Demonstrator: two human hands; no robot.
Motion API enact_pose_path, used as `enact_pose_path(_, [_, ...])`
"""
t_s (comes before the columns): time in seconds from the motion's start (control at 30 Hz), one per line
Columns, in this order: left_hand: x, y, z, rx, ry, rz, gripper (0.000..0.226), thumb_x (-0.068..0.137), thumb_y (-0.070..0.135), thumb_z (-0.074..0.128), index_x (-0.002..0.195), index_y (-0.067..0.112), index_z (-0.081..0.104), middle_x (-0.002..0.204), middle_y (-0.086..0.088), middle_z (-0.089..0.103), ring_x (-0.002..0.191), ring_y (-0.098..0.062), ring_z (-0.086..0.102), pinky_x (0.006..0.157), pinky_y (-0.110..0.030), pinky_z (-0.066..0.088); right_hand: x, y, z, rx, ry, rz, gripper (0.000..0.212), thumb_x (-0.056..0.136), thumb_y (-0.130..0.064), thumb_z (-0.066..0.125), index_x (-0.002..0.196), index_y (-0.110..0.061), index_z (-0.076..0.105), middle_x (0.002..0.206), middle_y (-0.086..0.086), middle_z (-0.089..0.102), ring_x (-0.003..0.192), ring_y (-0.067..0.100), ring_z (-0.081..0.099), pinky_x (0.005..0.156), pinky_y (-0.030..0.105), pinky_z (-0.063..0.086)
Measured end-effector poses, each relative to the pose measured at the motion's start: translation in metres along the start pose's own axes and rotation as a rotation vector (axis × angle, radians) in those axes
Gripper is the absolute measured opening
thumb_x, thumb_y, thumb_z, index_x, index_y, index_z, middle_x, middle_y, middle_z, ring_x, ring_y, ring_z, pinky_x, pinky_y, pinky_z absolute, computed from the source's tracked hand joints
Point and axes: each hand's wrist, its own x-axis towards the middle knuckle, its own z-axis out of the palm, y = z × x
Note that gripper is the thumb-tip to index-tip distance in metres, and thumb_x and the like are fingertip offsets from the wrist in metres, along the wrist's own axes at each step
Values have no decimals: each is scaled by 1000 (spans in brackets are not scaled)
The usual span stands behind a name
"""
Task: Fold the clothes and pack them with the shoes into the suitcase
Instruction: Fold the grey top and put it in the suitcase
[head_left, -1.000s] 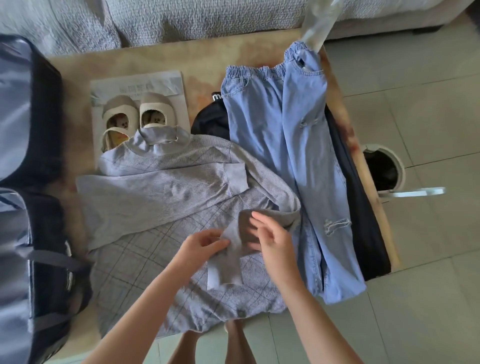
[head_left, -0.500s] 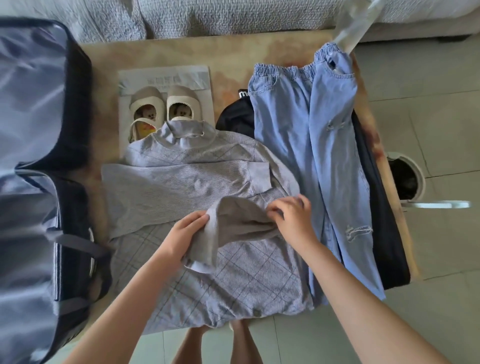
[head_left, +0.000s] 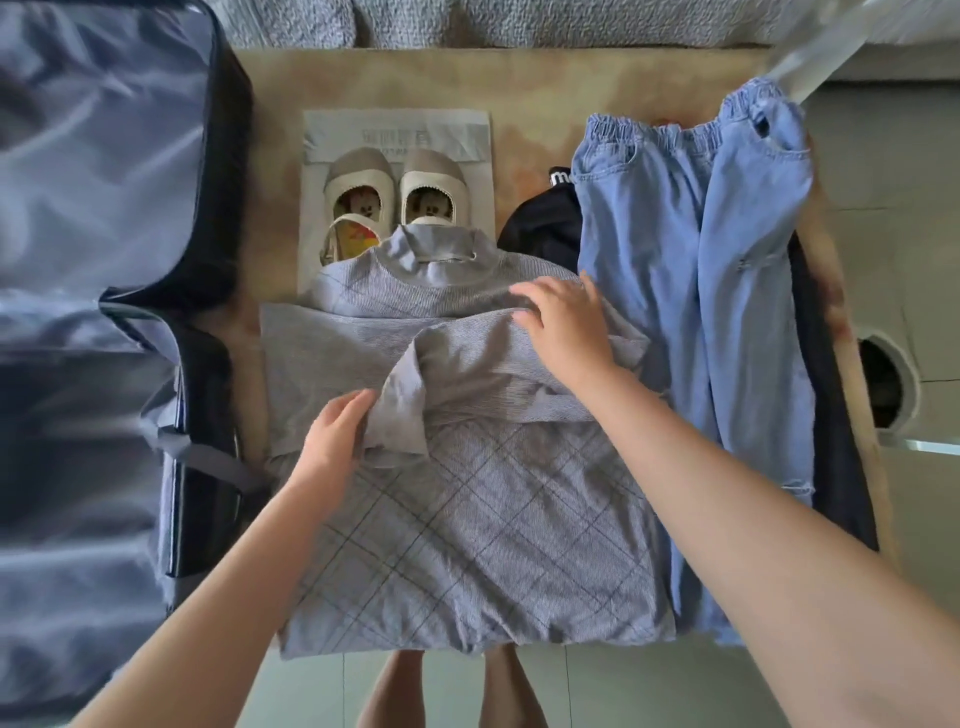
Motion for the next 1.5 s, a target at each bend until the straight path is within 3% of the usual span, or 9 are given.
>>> enact_pose_path(0.2, [-1,-12,-11,575,133,307,63,74,31,79,130,30,49,138,-2,31,130,-19,32,105,-32,28,-26,26,10,-17,42,90,35,88,-10,61,124,-11,60,132,9,53,123,31,44,106,42,28])
enact_pose_path(0.37, [2,-26,3,907,67,425,95,65,28,86,143,21,33,144,-5,25,133,-28,24,107,-48,32,-60,70,6,-51,-5,205,38,85,-13,67,122,-11,62,126,8,60,116,33,49,98,38,30])
enact_pose_path(0.5, [11,-30,7,1081,111,503,95,64,23,86,143,19,34,139,-9,30,127,-30,33,101,-50,38,-55,89,0,-12,-18,357,38,85,-16,68,122,-11,62,122,11,62,114,35,47,95,36,28])
enact_pose_path(0.67, [10,-22,8,866,245,553,48,84,13,63,131,16,53,122,-9,43,112,-28,42,97,-44,40,-40,93,-7,-96,-40,473,27,84,-33,69,108,-20,70,111,8,65,115,33,43,93,35,23])
enact_pose_path(0.8, [3,0,1,517,251,495,21,98,19,44,113,15,58,91,1,57,75,-8,49,64,-16,38,-29,97,-16,-26,58,479,21,87,-31,63,98,-15,72,99,11,70,110,34,51,93,34,22])
enact_pose_path(1.03, [22,26,-11,327,401,426,35,100,17,35,65,17,34,64,3,37,55,-7,31,50,-18,28,0,93,-24,-141,173,384,17,95,-21,53,101,-12,67,94,12,69,112,32,44,100,30,10])
enact_pose_path(1.2, [27,23,-15,380,427,407,27,99,22,38,76,9,45,67,5,47,60,-5,40,58,-22,33,13,91,-19,-176,167,356,16,96,-18,49,100,-16,64,94,9,67,111,31,40,97,30,10])
enact_pose_path(1.33, [34,24,-21,71,325,226,22,94,26,45,90,18,64,92,1,62,88,-15,53,78,-32,43,6,82,-10,-215,137,345,34,86,-12,57,119,-18,59,126,8,53,118,34,39,98,38,18])
enact_pose_path(1.5, [34,19,-23,317,175,204,47,81,45,70,120,23,56,109,5,59,97,-11,57,80,-23,45,-35,49,16,-118,205,189,31,84,-19,65,114,-15,58,120,9,54,111,31,43,89,39,26])
